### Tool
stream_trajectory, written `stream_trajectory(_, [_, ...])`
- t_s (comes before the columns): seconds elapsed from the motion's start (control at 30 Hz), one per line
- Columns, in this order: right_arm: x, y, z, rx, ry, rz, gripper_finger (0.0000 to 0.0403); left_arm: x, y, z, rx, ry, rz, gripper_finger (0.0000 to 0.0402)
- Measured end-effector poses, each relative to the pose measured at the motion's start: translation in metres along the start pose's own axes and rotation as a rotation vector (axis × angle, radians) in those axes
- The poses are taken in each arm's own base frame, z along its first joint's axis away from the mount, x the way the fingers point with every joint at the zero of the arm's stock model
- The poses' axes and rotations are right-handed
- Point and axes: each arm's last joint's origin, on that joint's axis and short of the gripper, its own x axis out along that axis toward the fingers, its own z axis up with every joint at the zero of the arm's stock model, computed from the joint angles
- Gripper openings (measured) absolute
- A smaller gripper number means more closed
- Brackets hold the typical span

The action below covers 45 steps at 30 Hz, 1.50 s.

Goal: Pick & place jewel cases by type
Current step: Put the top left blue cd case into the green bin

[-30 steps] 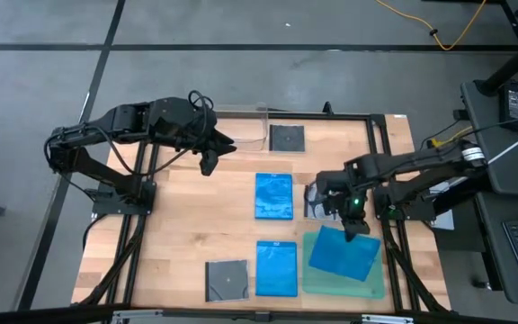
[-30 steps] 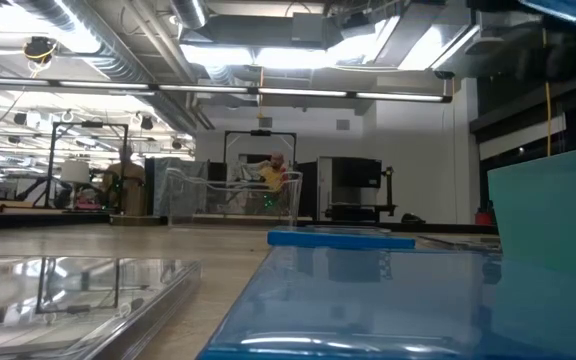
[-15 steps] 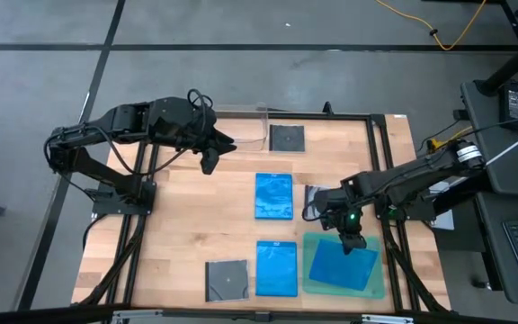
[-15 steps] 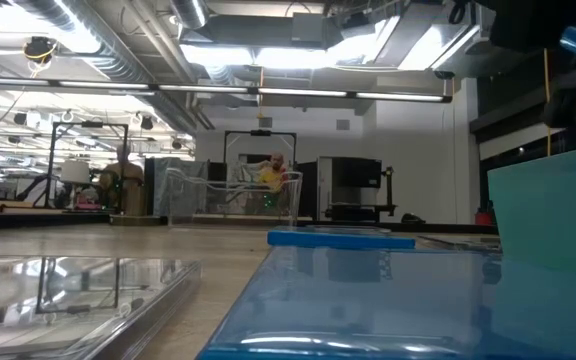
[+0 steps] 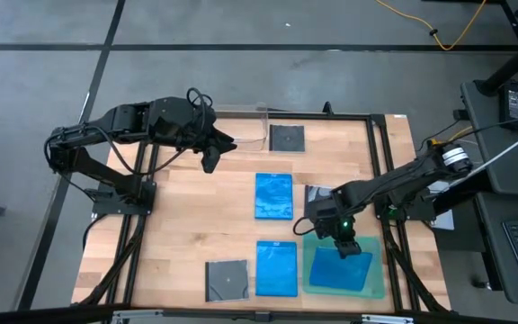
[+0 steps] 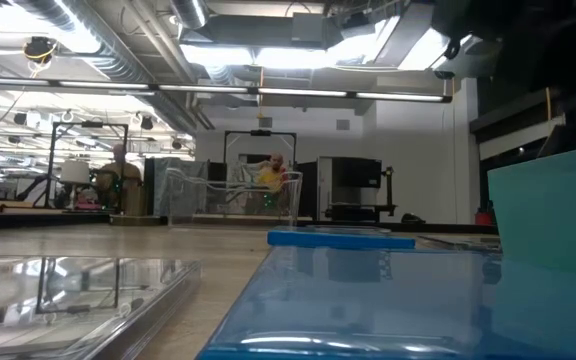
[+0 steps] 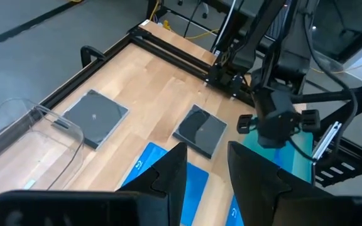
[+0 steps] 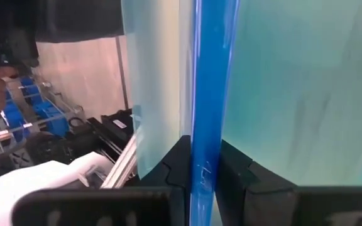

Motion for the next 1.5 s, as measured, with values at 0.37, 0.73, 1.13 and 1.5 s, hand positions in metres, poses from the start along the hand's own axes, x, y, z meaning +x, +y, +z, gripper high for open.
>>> stream_trajectory(0.37, [0.012,-0.011,0.005,-0.028,0.047,-0.014,0.0048,0.000,0.000,0.000,-0.004,0.000,0.000,0.0109])
stream_trajectory(0.73, [0.013,-0.013,0.006,-0.046,0.046,-0.039,0.0079,0.000,0.000,0.000,-0.001,-0.007,0.014,0.0109])
stream_trajectory(1.13, [0.013,-0.016,0.007,-0.065,0.029,-0.111,0.0089,0.002,0.000,0.000,0.000,-0.004,0.019,0.0109])
stream_trajectory(1.5, [0.013,-0.016,0.007,-0.022,0.020,-0.137,0.0123,0.021,-0.002,-0.002,0.017,0.043,0.028,0.0109])
